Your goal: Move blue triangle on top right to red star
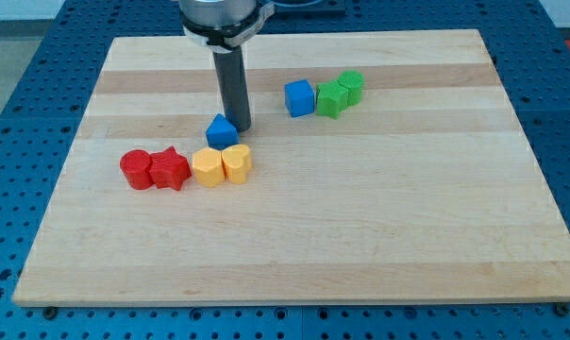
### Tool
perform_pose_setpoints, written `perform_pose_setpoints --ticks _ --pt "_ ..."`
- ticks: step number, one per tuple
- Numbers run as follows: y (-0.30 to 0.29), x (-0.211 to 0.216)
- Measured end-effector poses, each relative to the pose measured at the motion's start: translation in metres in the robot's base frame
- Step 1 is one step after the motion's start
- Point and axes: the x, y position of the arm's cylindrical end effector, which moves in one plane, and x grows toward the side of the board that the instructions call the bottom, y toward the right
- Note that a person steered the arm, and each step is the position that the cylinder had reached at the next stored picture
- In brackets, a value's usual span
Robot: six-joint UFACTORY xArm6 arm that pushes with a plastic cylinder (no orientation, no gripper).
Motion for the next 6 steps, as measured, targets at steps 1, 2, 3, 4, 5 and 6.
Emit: perform_pose_setpoints --ticks 1,2,3,4,5,6 --pt "-0.020 0.000" --pt "-0.017 0.000" --pt "0.009 0.002" --pt "0.030 0.010" --pt "0.030 0.033" --pt "0.025 0.035"
